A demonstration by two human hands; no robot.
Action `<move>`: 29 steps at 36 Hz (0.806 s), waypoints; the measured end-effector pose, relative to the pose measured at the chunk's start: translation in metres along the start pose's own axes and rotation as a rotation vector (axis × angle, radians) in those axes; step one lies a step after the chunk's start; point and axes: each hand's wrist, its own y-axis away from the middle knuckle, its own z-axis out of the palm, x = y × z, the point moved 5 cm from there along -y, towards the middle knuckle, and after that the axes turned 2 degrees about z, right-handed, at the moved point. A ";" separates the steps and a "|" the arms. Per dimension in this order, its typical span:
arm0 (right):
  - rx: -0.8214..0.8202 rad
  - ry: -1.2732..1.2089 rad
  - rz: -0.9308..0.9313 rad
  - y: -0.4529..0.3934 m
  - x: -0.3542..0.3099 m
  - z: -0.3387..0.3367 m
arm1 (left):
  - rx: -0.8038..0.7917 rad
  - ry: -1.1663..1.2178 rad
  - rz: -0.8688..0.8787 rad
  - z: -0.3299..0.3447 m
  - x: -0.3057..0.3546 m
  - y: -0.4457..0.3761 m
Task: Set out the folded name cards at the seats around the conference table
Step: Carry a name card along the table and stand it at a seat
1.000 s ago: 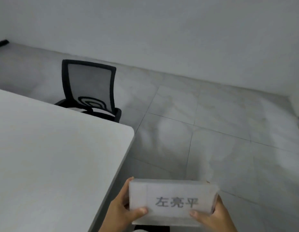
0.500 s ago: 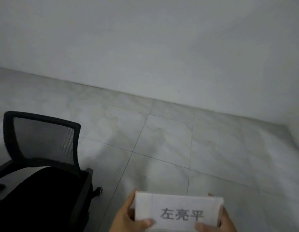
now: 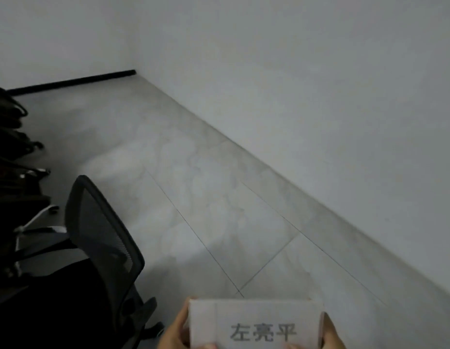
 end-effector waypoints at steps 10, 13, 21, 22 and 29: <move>-0.296 0.078 0.021 -0.219 -0.090 0.078 | 0.056 -0.053 -0.003 -0.035 0.077 -0.201; -0.305 0.110 0.002 -0.270 -0.111 0.110 | 0.105 -0.008 0.002 -0.050 0.092 -0.247; -0.540 0.207 0.010 -0.402 -0.157 0.242 | 0.323 0.070 -0.047 -0.119 0.099 -0.354; -0.571 0.228 -0.013 -0.424 -0.164 0.263 | 0.367 0.084 -0.048 -0.130 0.103 -0.368; -0.901 0.351 -0.105 -0.529 -0.228 0.434 | 0.709 0.139 -0.051 -0.213 0.154 -0.434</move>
